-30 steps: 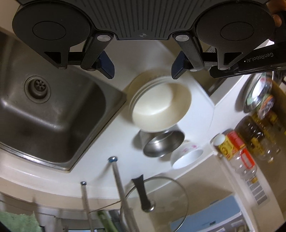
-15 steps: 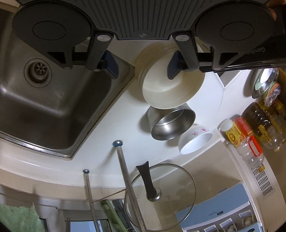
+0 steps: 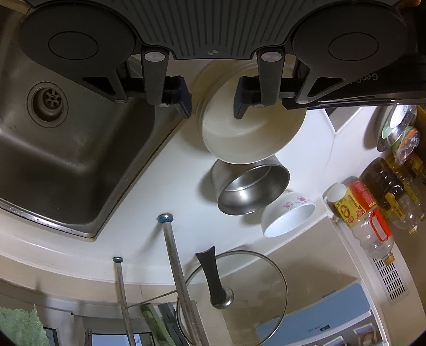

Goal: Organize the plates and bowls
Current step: 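Lift the cream bowl stack and carry it toward the white floral bowl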

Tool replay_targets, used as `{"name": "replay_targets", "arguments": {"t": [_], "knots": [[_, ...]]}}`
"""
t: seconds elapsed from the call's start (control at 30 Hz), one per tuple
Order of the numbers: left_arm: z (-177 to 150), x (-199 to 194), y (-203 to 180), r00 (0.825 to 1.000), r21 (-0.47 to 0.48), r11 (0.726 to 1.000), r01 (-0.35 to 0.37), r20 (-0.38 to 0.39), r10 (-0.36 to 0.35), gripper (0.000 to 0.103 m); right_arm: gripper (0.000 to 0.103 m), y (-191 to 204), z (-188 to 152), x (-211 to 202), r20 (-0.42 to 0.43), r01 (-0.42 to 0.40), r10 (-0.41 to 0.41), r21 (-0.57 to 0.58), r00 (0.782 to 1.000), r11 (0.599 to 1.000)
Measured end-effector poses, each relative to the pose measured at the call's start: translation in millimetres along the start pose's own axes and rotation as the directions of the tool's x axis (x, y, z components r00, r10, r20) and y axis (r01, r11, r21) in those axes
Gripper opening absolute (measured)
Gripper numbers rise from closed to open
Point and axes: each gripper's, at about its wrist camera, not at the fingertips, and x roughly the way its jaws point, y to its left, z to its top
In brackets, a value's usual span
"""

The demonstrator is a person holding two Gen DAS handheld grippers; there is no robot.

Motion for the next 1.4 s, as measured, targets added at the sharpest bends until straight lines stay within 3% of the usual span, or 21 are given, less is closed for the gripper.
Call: {"name": "replay_targets", "arguments": {"t": [0.3,0.7,0.9,1.4], "knots": [[-3,2,-1,1.0,0.005,1.0,-0.01,0.005,0.01,0.021,0.017,-1,-2,-1,0.009,0.025,-0.025,0.006,1.0,1.0],[-10,-23,5,0.998,-0.016,1.0,-0.025,0.051,0.026,0.02,0.016,7,-3,-13,0.025,-0.008,0.009,-0.014,1.0,1.0],[-15,-42,12,0.994,-0.045,0.997,-0.063,0.086,0.066,0.02,0.015,23,-1,-16,0.03,-0.05,0.052,-0.054,0.998,0.997],[0,-68,67,0.979,-0.128,0.982,-0.14,0.128,0.156,0.02,0.014,83,17,11,0.02,-0.142,0.146,-0.136,0.989,0.981]]}}
